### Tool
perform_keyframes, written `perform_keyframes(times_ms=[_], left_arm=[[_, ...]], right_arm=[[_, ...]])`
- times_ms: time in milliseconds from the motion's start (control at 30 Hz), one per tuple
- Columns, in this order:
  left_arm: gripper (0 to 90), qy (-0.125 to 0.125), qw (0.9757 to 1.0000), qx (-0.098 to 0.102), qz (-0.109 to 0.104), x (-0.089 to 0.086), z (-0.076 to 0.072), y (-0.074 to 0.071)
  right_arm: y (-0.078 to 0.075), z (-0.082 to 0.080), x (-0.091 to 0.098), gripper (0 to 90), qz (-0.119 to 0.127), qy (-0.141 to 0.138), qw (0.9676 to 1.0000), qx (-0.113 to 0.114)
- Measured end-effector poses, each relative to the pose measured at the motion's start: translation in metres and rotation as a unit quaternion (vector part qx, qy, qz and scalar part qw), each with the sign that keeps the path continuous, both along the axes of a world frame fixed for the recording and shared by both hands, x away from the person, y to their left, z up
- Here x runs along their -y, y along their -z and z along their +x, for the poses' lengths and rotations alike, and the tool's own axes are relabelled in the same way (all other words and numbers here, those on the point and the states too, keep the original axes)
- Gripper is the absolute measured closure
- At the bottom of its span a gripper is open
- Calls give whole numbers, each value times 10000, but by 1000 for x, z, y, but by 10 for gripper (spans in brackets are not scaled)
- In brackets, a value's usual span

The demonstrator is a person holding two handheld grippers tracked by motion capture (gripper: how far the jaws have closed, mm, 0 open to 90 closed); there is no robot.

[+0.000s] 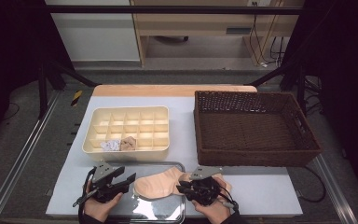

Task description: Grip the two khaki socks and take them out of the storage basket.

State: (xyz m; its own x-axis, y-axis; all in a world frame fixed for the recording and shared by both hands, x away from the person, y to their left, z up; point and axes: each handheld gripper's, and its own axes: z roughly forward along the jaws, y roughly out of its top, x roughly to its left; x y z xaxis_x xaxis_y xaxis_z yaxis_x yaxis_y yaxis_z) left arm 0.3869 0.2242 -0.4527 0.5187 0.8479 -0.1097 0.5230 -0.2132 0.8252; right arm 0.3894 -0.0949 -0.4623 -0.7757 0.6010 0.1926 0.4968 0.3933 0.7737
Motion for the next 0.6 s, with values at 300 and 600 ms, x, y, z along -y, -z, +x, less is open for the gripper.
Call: perform_keyframes(times_ms=[300,600], left_arm=[[463,215,9996,149,-84,14,-2,-14],[490,517,9983,276,-52,44,-5,-33]], right_arm=[[-22,6,42,755,218,690,9966,393],[-16,10,87,769,-170,1464,9886,315]])
